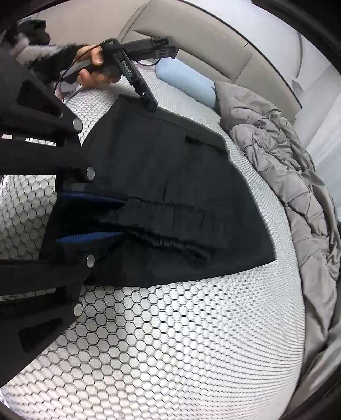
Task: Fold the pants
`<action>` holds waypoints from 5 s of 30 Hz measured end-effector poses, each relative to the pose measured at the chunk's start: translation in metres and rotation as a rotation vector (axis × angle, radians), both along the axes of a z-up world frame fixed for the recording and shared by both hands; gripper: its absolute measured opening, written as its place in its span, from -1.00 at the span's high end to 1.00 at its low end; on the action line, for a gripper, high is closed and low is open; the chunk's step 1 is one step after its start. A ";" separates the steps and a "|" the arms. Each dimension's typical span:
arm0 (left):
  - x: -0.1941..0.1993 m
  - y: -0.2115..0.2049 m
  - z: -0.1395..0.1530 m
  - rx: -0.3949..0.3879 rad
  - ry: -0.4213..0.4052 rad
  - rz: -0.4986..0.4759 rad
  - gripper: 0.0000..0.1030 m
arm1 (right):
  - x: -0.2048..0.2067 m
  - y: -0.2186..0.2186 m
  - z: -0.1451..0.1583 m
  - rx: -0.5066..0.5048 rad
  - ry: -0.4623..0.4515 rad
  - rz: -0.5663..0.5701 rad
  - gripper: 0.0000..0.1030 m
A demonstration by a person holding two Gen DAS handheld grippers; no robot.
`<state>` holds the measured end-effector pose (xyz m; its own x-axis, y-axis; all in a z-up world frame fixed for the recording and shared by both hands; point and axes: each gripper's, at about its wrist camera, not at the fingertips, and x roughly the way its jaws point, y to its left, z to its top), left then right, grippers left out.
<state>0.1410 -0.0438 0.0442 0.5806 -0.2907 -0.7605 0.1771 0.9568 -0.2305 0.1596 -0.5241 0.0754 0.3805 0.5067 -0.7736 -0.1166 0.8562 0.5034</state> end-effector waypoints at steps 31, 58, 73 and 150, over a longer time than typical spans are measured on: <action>0.045 -0.051 -0.012 0.037 -0.038 -0.405 -0.28 | 0.041 0.133 0.003 -0.399 -0.228 0.226 0.29; 0.101 -0.037 0.021 0.026 -0.059 -0.305 -0.06 | 0.062 0.089 0.013 -0.438 -0.157 0.149 0.27; 0.112 0.006 -0.001 -0.060 0.109 -0.107 -0.14 | 0.078 0.065 0.003 -0.363 -0.135 0.171 0.20; 0.041 0.028 -0.034 -0.229 0.181 -0.121 -0.07 | 0.016 -0.047 0.000 0.105 -0.007 -0.064 -0.42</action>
